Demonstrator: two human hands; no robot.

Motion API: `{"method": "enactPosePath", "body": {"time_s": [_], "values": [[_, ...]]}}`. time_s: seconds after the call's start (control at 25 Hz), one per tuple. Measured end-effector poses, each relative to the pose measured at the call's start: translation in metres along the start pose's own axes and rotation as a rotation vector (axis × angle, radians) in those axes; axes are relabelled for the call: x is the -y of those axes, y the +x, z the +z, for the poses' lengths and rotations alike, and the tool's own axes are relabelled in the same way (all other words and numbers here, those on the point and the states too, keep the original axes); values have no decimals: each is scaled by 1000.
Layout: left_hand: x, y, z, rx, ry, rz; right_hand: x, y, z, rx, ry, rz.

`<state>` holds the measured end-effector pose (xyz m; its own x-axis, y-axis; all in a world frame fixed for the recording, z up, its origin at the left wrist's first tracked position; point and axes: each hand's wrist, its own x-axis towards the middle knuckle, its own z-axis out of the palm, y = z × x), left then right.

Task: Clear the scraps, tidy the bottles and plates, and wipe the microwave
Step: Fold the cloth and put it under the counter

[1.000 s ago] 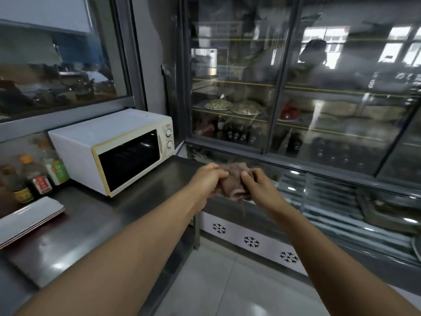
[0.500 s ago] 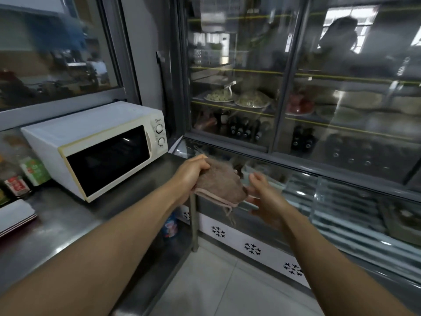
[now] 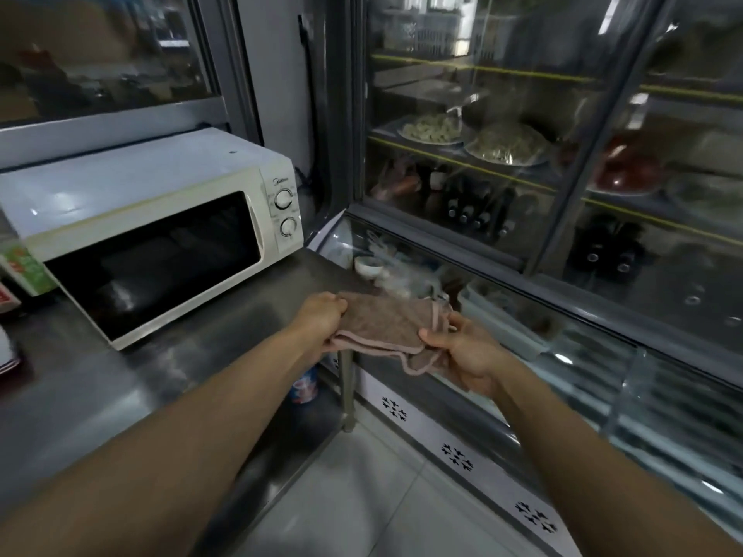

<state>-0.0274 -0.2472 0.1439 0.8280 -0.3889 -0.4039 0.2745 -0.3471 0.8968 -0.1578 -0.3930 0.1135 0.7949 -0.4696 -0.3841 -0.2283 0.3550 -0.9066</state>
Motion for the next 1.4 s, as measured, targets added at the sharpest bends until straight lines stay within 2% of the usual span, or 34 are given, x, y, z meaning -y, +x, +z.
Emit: {"method": "enactPosePath", "body": {"time_s": [0.08,0.24,0.32,0.52,0.64,0.76,0.88,1.08,1.4], "values": [[5,18,8,-37,-40,-58,6,22,-4,9,-86,-13],[17,44,23,1,-93,-88,13,74,-21,17,-266,-103],[27,53,34,-75,-134,-127,14,103,-34,77,-355,-108],[56,54,77,-296,-122,-105,-2,164,-65,268,-486,33],[81,52,95,-311,-86,-131,-26,186,-75,387,-533,128],[113,54,101,-354,-161,-230,-58,197,-77,446,-579,148],[142,54,104,-333,1,-289,-90,203,-75,416,-624,120],[200,70,91,-249,85,-302,-156,217,-63,372,-676,105],[312,132,89,-367,35,-288,-270,277,-45,259,-850,5]]}}
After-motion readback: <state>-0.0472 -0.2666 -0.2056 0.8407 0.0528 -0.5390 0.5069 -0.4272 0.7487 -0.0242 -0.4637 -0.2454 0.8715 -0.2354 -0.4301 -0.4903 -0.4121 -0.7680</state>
